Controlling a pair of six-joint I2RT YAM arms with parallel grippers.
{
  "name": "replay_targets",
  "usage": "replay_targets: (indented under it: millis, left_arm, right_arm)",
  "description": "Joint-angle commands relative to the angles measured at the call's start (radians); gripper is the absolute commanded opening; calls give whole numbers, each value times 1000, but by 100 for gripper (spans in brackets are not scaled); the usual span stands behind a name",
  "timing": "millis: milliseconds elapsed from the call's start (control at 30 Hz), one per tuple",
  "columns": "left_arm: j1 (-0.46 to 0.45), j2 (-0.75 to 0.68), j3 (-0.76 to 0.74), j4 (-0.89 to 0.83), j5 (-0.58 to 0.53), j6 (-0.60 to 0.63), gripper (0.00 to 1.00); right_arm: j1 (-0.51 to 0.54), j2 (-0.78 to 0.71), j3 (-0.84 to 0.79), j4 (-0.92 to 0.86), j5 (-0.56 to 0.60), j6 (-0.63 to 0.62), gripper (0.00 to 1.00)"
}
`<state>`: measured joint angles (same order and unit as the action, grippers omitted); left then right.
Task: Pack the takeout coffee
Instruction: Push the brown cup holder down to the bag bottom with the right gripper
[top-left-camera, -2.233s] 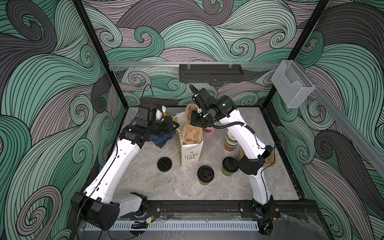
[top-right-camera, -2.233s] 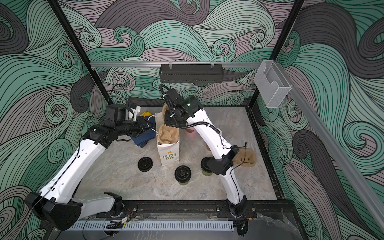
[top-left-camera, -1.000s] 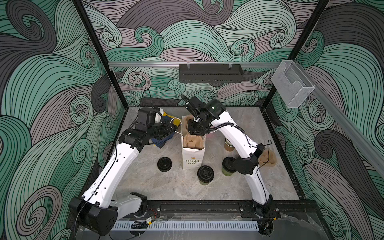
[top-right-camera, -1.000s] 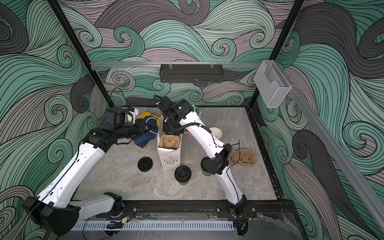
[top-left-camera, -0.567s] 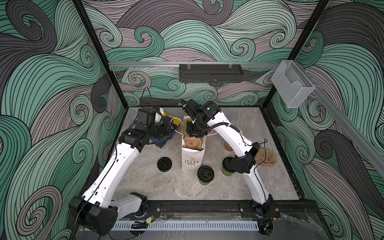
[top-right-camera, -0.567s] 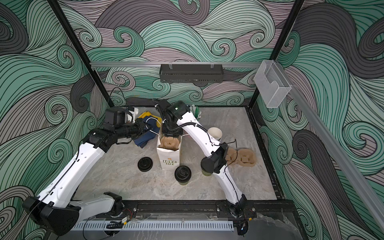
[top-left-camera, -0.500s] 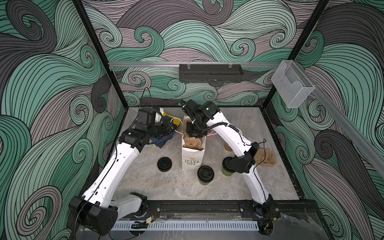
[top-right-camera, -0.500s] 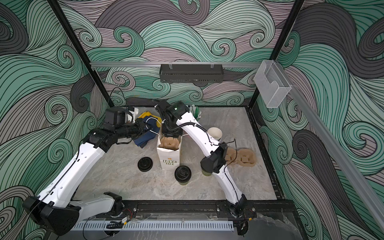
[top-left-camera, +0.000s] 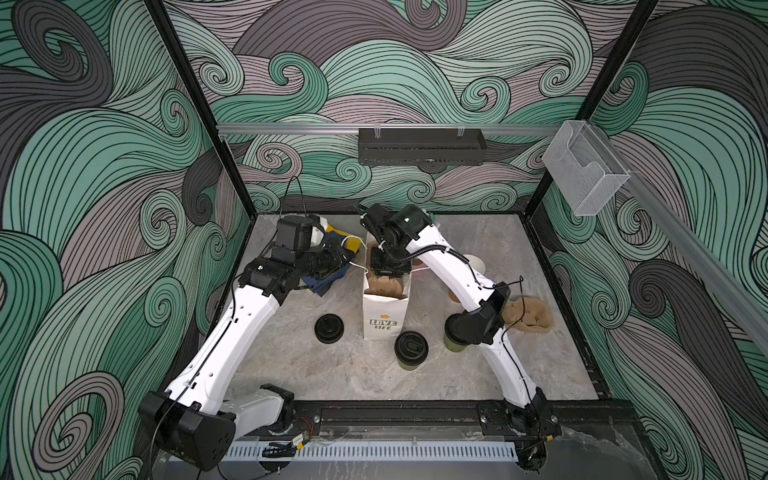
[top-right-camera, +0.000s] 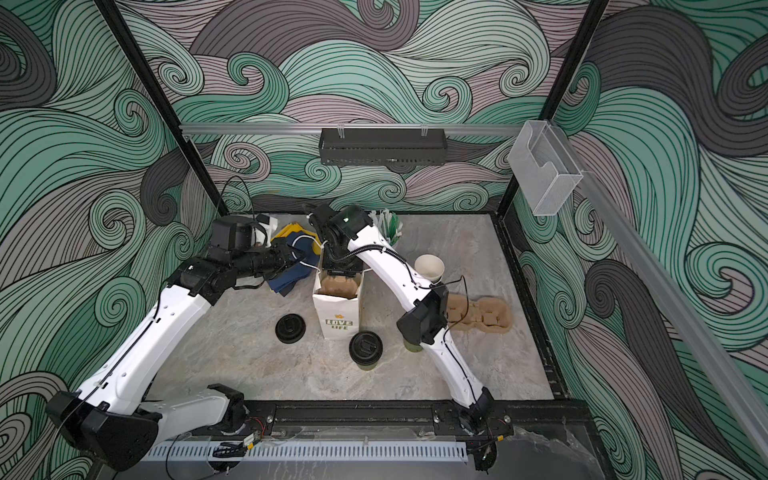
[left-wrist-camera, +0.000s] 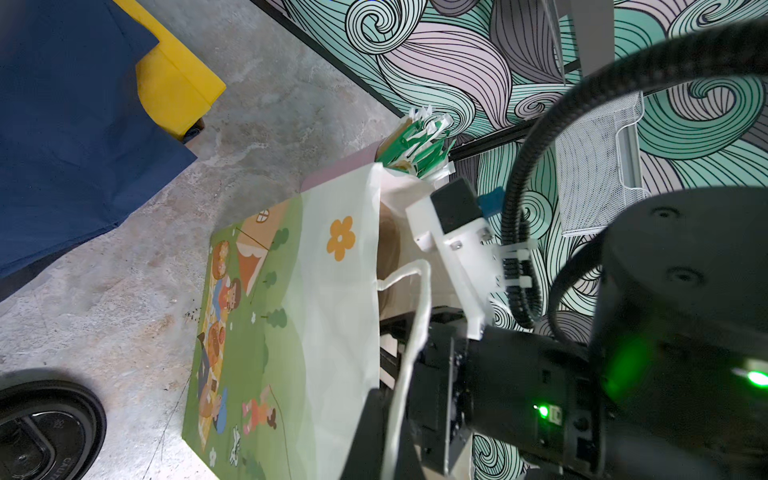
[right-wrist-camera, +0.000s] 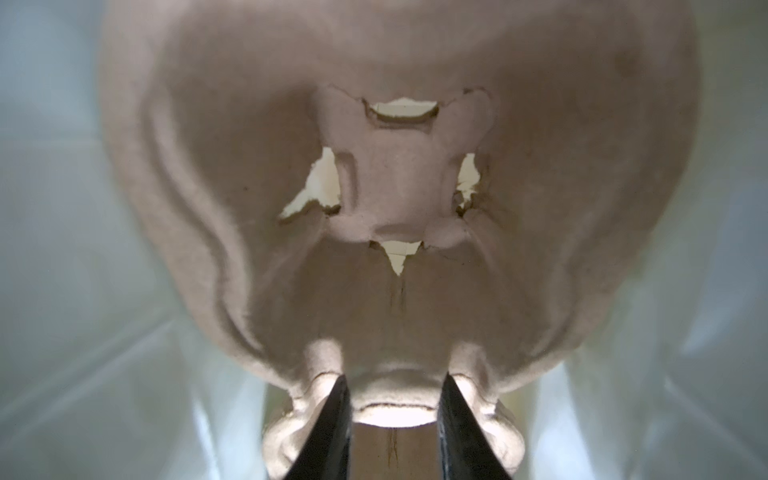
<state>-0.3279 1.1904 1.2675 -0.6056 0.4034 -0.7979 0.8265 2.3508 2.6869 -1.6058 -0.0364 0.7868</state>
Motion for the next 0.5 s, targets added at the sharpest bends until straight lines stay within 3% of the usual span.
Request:
replay_targets:
  millis: [0,467]
  left_arm:
    - [-5,3,3,5,-14,11,0]
    - [-6,2,3,5,-23,4,0]
  right_arm:
    - [0,22,12,-13,17,14,3]
    - [3,32,-47,21,10,8,3]
